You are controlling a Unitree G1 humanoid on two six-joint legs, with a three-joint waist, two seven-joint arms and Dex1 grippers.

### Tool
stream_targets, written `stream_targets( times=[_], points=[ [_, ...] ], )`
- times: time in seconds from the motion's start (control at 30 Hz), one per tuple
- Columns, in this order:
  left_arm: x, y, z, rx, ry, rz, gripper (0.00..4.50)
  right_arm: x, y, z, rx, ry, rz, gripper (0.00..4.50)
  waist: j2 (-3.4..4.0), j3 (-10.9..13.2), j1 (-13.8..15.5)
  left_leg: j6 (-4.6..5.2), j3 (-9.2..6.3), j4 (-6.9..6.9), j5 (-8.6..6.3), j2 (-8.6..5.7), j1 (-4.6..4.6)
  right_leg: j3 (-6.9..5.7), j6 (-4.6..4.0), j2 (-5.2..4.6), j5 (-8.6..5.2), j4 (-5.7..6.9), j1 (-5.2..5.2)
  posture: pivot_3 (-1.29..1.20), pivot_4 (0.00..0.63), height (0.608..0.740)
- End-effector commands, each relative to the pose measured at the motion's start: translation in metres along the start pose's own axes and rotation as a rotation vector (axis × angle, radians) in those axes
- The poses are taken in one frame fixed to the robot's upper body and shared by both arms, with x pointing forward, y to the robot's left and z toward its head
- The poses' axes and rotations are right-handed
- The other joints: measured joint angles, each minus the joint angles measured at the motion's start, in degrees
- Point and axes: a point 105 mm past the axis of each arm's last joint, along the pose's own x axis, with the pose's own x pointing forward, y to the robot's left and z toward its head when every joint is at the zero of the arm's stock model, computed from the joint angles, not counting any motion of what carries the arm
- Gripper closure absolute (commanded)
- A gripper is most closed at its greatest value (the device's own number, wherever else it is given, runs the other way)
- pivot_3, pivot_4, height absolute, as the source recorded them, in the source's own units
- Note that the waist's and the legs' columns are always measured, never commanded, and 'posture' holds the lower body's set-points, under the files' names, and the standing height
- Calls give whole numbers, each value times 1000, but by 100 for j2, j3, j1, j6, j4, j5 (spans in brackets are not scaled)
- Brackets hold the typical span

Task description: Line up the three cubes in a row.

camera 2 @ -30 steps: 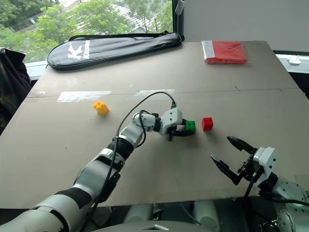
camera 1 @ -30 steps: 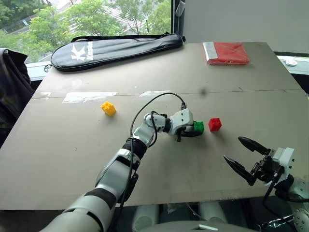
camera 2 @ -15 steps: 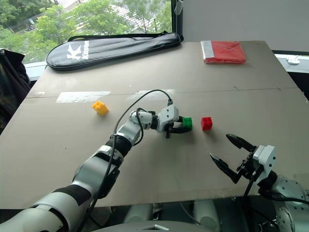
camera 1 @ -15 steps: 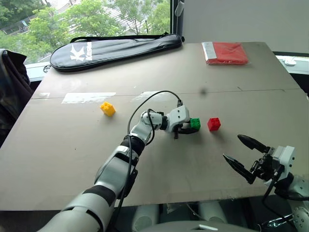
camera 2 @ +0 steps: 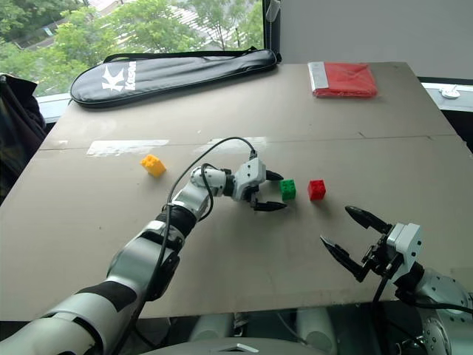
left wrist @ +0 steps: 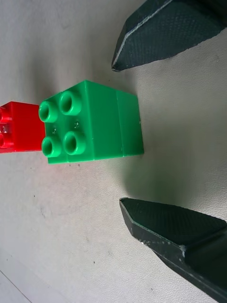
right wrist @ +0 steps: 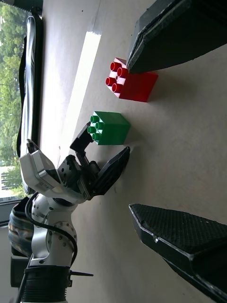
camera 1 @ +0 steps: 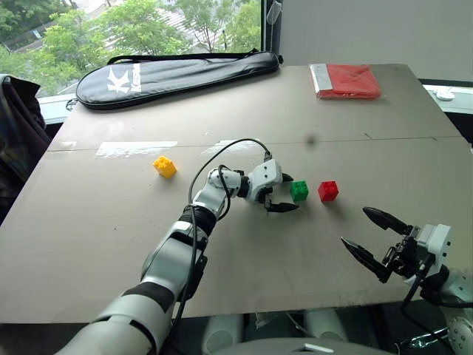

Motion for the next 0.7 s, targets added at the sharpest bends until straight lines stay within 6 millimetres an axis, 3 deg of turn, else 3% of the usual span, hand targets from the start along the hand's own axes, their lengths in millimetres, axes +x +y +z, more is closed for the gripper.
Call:
stream_targets(
  times=[0.03,0.2,0.47,0.7],
  points=[
    [-14,-2,-16,-31,39,2,19,1,2,9,-29,-34,16,0,0,0,-9,0,0,0,0,1,1,-1,3,1,-2,0,0,0,150,707],
    [-30,-4,-14,-40,-21,1,19,3,2,11,-30,-39,30,0,1,0,-39,0,0,0,0,13,3,-1,12,11,-8,2,0,0,150,707],
    [-82,-26,0,-33,-127,84,19,5,7,12,-30,-37,114,0,7,4,-124,-1,-4,-4,0,25,-2,5,-9,16,3,1,-7,0,150,707],
    [-147,-29,5,-123,-170,699,19,16,3,17,-51,-43,196,0,7,15,-97,-3,-9,-5,-1,43,5,22,-6,-1,4,-2,-9,0,150,707]
  ],
)
